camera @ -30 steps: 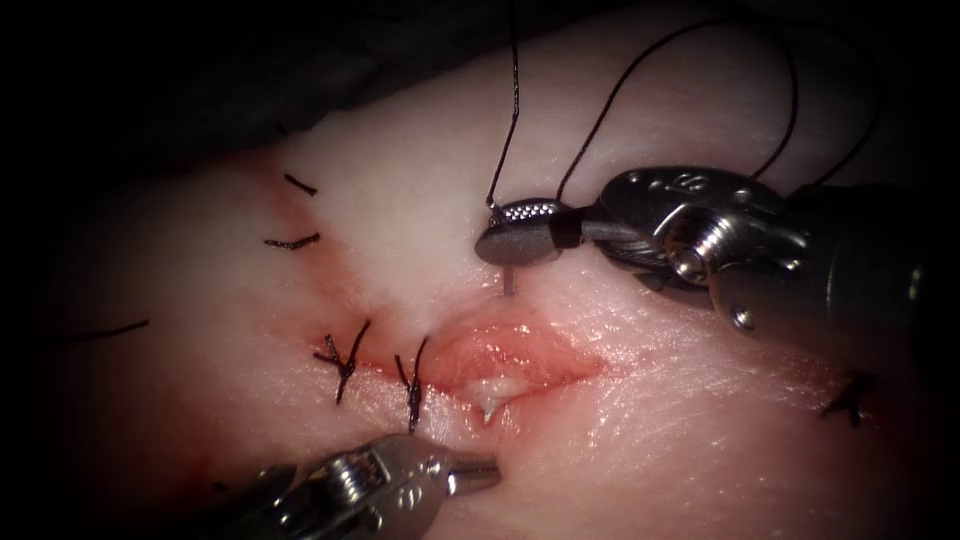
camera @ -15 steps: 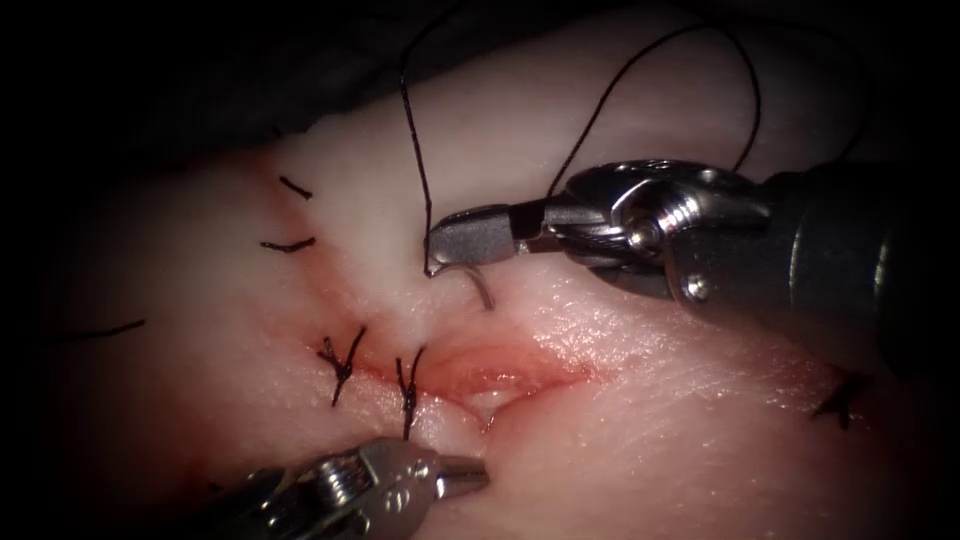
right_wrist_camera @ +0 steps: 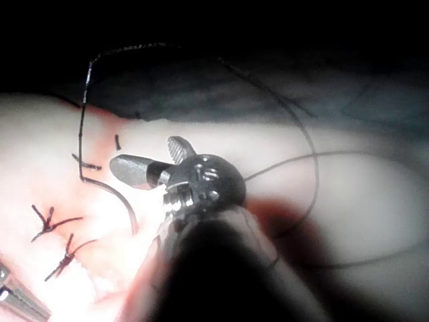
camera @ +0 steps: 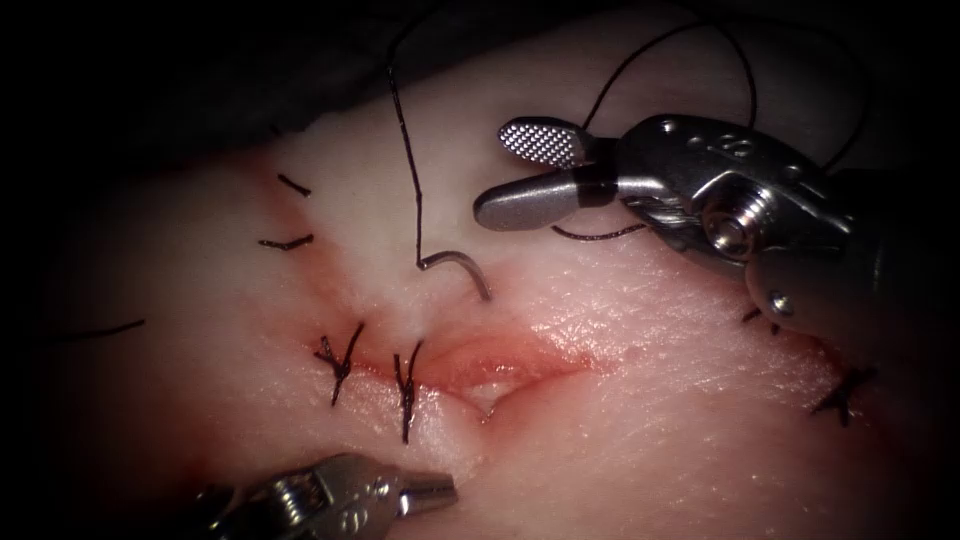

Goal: Wound Closure
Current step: Throw needle through skin above incision with right end-effector

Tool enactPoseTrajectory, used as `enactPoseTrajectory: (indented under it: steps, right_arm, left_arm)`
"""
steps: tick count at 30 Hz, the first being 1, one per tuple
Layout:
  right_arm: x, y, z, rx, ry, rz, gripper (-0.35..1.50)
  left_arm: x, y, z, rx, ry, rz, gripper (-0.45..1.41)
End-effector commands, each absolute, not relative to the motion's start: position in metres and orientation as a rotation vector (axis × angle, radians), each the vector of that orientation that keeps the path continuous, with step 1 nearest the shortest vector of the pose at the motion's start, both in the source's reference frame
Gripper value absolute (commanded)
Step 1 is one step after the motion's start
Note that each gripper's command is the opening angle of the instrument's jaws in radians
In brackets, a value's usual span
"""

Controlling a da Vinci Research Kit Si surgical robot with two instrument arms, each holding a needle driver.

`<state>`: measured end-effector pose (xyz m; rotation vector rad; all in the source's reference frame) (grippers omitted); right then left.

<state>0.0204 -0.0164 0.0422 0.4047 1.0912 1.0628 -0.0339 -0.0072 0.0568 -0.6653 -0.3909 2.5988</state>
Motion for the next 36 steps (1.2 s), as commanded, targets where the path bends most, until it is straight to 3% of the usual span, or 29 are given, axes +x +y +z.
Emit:
enactPoseTrajectory:
  steps: [1,8,16,20,23,36]
  right_arm:
    - [0.0218,-0.0164,0.0419,0.402,1.100,1.061,1.38]
    - [0.0239,-0.0191,0.0402,0.370,1.058,0.933,1.41]
    - [0.0270,-0.0211,0.0407,0.178,0.987,0.731,1.20]
    - [0.0275,-0.0206,0.0412,0.047,0.961,0.655,1.20]
    - [0.0275,-0.0205,0.0410,-0.014,0.926,0.633,1.31]
    - [0.0288,-0.0207,0.0423,-0.045,0.861,0.562,1.28]
  left_arm:
    - [-0.0345,-0.0064,0.0572,-0.668,-0.386,2.599,-0.45]
    - [-0.0346,-0.0065,0.0572,-0.667,-0.384,2.599,-0.45]
    - [-0.0346,-0.0065,0.0572,-0.667,-0.384,2.599,-0.45]
    - [-0.0345,-0.0065,0.0572,-0.667,-0.384,2.599,-0.45]
    - [-0.0345,-0.0065,0.0572,-0.667,-0.385,2.599,-0.45]
    - [-0.0346,-0.0066,0.0572,-0.666,-0.383,2.599,-0.45]
